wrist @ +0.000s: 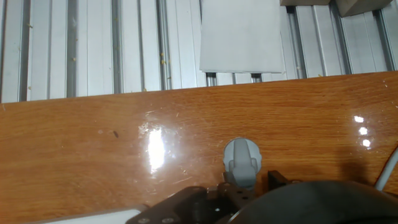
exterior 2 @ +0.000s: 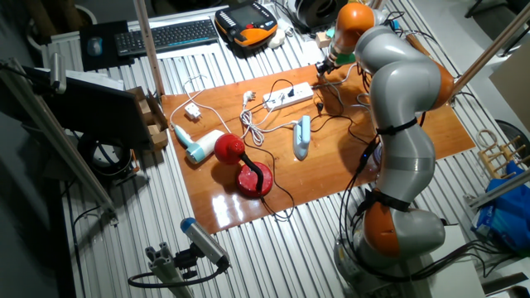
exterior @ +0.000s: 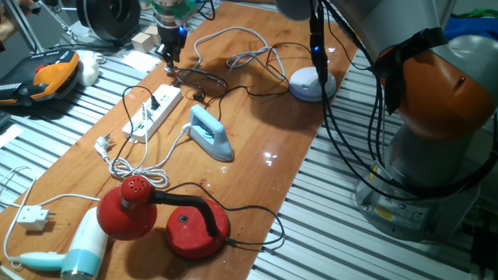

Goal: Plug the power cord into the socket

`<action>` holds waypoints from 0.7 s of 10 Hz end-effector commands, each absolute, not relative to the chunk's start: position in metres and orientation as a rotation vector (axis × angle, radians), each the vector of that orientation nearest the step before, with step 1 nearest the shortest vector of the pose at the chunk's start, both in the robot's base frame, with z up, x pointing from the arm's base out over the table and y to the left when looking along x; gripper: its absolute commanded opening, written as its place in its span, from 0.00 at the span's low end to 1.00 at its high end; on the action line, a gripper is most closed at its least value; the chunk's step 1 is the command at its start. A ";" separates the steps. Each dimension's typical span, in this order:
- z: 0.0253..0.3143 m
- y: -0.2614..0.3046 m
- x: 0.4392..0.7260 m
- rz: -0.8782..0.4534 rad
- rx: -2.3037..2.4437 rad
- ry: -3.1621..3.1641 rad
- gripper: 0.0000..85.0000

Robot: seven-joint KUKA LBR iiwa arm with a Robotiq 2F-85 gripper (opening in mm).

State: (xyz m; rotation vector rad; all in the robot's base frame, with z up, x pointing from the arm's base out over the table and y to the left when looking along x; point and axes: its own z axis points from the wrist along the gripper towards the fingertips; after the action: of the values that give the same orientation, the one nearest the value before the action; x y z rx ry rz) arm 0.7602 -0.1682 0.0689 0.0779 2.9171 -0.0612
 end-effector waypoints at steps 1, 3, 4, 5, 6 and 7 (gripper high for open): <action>0.069 -0.168 0.760 -0.063 0.081 2.915 0.40; 0.068 -0.166 0.762 -0.066 0.071 2.910 0.40; 0.067 -0.166 0.762 -0.065 0.065 2.911 0.40; 0.067 -0.167 0.763 -0.067 0.060 2.913 0.40; 0.067 -0.167 0.763 -0.070 0.060 2.913 0.40; 0.066 -0.167 0.763 -0.074 0.057 2.911 0.40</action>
State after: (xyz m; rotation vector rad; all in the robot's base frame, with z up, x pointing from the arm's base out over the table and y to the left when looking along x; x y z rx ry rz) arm 0.7632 -0.1674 0.0657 0.0567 2.9112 -0.0740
